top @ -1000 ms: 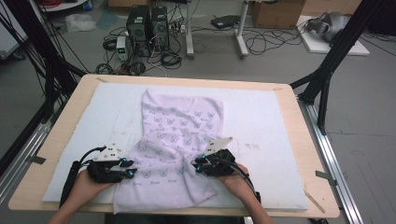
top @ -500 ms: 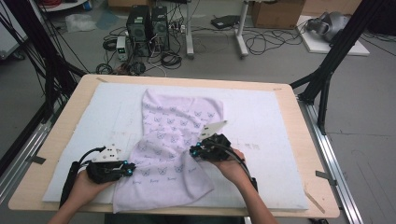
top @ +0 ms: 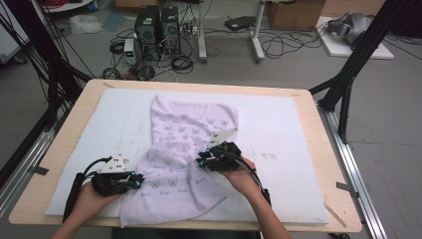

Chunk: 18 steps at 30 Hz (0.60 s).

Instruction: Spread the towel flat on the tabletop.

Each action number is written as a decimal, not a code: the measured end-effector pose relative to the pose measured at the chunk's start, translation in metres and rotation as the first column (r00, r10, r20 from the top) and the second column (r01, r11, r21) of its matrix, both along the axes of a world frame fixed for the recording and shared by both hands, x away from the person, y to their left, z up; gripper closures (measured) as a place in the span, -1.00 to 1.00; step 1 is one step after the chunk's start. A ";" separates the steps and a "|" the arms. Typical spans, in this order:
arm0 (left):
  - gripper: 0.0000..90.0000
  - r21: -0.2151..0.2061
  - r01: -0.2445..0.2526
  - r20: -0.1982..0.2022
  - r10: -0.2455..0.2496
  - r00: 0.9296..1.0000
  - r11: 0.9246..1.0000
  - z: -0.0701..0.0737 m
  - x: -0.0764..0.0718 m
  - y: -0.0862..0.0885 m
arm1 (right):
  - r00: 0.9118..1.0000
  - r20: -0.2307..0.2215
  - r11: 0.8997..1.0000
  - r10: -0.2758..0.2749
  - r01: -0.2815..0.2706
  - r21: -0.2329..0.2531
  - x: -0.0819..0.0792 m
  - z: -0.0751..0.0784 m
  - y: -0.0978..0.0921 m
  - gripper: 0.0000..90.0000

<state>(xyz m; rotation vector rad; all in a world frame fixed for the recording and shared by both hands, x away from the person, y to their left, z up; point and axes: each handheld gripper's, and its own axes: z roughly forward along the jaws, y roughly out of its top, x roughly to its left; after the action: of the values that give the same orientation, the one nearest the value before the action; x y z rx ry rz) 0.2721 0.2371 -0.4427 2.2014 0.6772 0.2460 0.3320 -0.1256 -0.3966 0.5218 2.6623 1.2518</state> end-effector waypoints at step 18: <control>0.80 -0.022 0.004 -0.007 -0.004 1.000 1.000 -0.002 0.001 0.001 | 0.986 -0.088 0.984 0.144 -0.153 -0.094 -0.019 -0.039 0.013 0.89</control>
<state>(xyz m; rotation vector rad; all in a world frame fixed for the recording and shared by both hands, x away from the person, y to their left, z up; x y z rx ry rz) 0.2728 0.2382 -0.4447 2.1838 0.6763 0.2278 0.3127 -0.1129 -0.4353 0.3729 2.8615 1.1479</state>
